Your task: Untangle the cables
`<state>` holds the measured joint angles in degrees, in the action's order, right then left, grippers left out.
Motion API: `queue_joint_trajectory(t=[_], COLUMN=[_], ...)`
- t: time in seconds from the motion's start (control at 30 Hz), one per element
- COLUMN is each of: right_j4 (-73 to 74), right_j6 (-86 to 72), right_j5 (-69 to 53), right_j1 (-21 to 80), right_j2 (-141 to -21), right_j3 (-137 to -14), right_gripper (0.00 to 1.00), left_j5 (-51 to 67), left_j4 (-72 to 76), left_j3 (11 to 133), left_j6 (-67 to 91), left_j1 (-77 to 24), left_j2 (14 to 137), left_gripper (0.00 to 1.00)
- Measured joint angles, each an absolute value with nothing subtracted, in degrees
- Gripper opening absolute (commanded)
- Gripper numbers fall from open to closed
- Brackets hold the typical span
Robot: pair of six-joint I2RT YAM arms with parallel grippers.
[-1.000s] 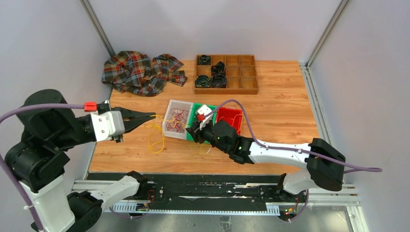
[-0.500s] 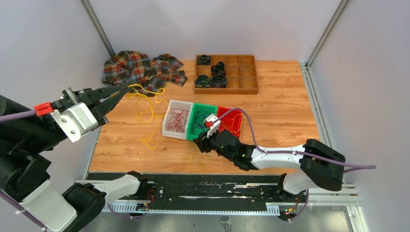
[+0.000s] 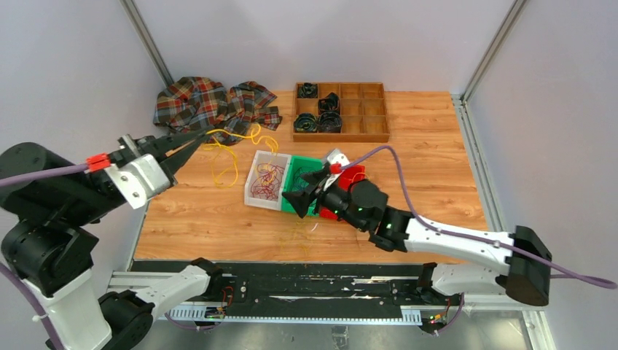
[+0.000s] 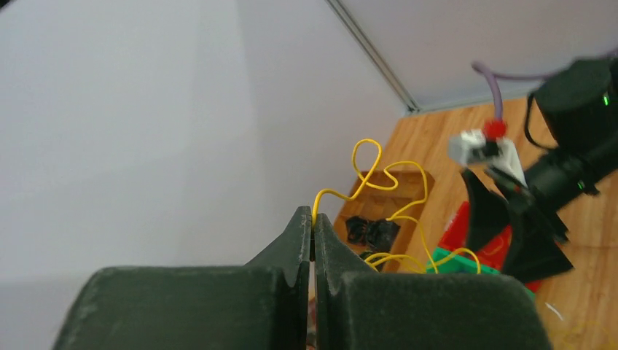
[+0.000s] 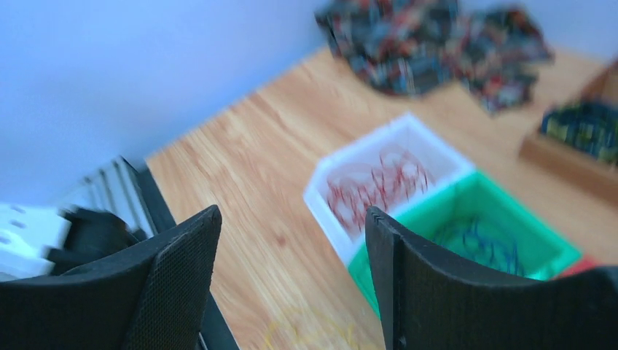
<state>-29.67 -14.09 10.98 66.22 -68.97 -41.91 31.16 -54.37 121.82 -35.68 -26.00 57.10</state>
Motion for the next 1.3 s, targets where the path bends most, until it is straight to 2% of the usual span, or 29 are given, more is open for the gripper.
queue_joint_trajectory(t=[0.2,0.47,0.7,0.93,1.3], right_j4=[-28.1,-24.3,-15.4,-3.2,7.2], right_j6=[-9.7,-7.8,-6.0,-9.6,-13.9], right_j5=[5.5,3.8,17.3,31.3,36.2], right_j1=[66.2,66.2,63.3,48.9,39.3], right_j2=[-61.5,-59.5,-52.9,-48.6,-45.7], right_j3=[-50.5,-50.3,-45.1,-41.5,-38.2], right_gripper=[0.68,0.63,0.65,0.66,0.65], left_j5=[34.3,40.2,39.2,32.9,23.4], left_j4=[-54.1,-54.1,-52.5,-47.4,-38.0], left_j3=[110.9,102.4,100.3,94.1,93.3], left_j6=[-34.2,-32.1,-30.9,-31.4,-32.8], left_j1=[-26.0,-26.1,-33.3,-41.7,-44.3], left_j2=[54.7,57.3,64.6,74.1,91.4], left_gripper=[0.0,0.0,0.0,0.0,0.0])
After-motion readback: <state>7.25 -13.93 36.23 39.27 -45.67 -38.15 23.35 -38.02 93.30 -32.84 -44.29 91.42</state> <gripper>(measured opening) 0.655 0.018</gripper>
